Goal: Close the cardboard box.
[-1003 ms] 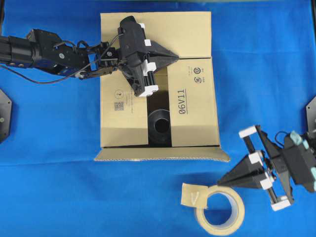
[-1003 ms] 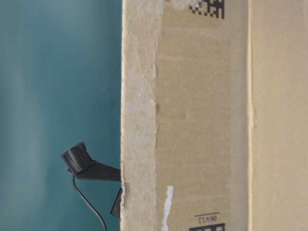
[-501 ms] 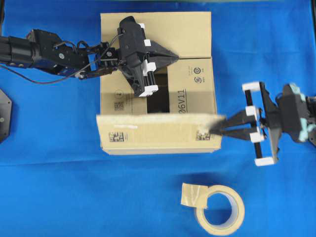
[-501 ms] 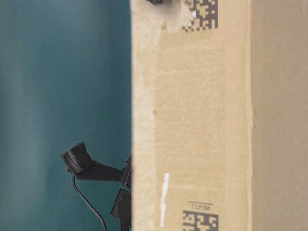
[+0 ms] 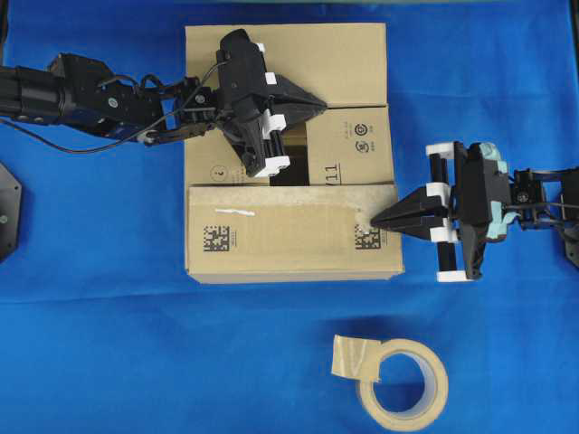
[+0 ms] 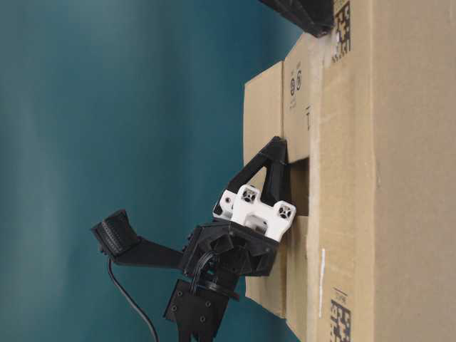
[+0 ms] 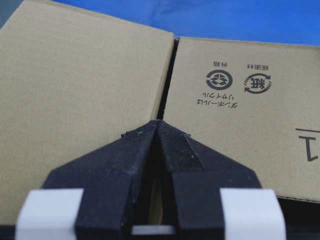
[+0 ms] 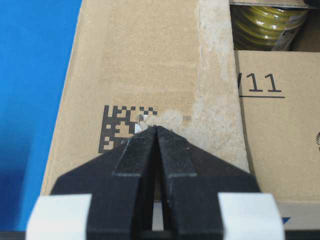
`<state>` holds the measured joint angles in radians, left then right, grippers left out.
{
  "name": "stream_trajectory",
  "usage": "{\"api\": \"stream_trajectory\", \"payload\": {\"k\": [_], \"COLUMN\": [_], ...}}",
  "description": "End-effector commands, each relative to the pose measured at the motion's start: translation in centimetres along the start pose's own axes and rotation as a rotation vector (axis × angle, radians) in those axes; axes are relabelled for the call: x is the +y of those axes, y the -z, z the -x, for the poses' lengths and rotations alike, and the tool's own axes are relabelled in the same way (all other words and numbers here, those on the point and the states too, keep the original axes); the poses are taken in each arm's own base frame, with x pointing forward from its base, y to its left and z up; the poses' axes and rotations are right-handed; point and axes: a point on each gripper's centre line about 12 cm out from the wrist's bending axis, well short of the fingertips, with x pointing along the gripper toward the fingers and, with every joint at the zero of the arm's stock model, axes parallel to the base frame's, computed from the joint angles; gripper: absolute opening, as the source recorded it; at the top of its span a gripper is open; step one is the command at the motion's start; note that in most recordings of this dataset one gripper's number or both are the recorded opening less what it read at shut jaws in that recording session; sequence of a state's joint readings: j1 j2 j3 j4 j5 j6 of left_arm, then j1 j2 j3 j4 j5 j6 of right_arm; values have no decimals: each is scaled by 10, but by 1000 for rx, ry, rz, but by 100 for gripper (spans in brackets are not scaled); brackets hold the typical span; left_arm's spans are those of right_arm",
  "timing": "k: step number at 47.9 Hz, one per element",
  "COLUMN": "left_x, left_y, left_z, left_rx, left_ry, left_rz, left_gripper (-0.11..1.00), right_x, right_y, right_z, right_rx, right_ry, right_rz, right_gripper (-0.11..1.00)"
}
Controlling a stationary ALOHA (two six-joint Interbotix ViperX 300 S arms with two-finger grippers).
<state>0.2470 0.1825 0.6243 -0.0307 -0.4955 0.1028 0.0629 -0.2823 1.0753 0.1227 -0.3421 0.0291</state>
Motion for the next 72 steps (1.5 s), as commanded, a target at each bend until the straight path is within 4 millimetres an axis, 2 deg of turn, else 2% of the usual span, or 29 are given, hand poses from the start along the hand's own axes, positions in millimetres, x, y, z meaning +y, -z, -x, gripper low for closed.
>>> {"api": "stream_trajectory", "payload": {"k": [1,11,26,36,43,47,56,61,72], "left_x": [1,1,3,20,41,63,103,113,130], "left_y": [-10,-21,-79,-120,-137,-140,-130,-124,-89], "left_z": [1,6,37,58,60,57,48,43,25], "left_rx": [-27,-48,-68,-75,-54,-14,127,205,396], "left_ry": [-3,-2,7,-25,-67,-107,-168,-173,-170], "left_rz": [3,-1,-4,-51,-90,-76,-35,-22,20], "left_gripper": [0,0,0,0,0,0,0,0,0], "right_x": [0,-1,0,0,0,0,0,0,0], "right_y": [-6,-7,-9,-10,-10,-10,-10,-10,-10], "right_z": [-2,-2,-2,-2,-2,-2,-3,-2,-3], "right_rx": [-16,-17,-23,-28,-28,-29,-28,-29,-29], "right_ry": [3,4,2,1,1,1,1,1,1], "right_rz": [-6,-7,-6,-7,-5,-5,-5,-5,-4], "right_gripper": [0,0,0,0,0,0,0,0,0]}}
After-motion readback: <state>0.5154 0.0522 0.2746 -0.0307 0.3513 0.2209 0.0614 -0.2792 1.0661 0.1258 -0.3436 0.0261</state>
